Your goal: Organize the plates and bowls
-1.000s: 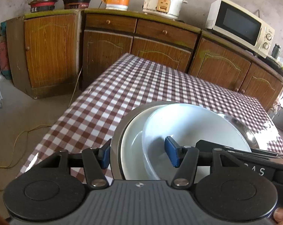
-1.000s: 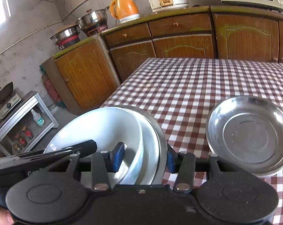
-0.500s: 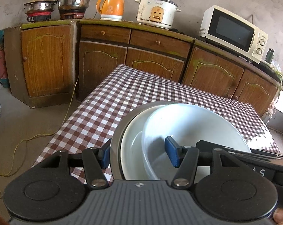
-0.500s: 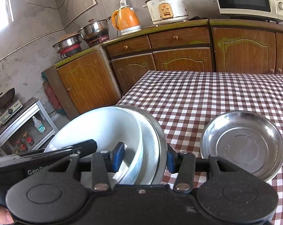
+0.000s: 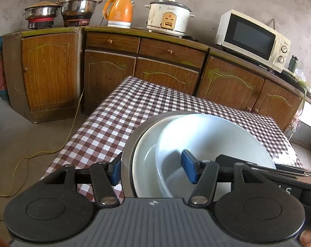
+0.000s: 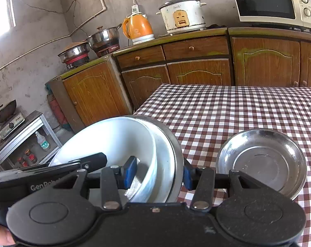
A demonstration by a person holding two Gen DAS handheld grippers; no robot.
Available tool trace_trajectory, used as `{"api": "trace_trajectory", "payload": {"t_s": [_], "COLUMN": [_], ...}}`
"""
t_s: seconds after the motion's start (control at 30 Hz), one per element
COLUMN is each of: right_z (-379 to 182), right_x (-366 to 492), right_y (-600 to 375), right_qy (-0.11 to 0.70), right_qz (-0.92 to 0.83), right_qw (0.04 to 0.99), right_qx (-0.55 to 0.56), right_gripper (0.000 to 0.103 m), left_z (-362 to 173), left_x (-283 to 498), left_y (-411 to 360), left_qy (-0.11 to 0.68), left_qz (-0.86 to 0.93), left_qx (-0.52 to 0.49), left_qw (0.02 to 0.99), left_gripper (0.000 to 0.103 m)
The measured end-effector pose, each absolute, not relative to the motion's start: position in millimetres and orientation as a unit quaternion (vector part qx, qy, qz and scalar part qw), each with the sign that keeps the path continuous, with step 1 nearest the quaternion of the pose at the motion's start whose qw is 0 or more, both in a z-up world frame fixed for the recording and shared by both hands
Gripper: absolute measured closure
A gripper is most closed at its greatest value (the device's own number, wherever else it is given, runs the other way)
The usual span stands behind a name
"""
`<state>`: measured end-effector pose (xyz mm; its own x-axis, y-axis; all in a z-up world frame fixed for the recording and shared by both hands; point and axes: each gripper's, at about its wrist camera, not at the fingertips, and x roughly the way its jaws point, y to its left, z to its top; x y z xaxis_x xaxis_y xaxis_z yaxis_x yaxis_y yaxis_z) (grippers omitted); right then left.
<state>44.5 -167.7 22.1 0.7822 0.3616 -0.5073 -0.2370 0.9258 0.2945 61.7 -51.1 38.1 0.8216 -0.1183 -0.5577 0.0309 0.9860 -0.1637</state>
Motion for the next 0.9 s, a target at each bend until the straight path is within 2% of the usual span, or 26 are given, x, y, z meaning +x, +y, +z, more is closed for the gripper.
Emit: {"api": "trace_trajectory", "payload": {"t_s": [0.9], "right_z": [37], "right_x": [31], "right_y": [-183], "right_qy": [0.275], "right_qz": [0.141], "right_qw": [0.945], "right_qx": [0.107], "right_gripper": [0.048], "left_z": [49], "left_x": [61], "left_y": [-67], "left_qy": [0.289], "left_qz": [-0.058], "left_qx": [-0.070], "left_qw": [0.953], "left_gripper": [0.043]}}
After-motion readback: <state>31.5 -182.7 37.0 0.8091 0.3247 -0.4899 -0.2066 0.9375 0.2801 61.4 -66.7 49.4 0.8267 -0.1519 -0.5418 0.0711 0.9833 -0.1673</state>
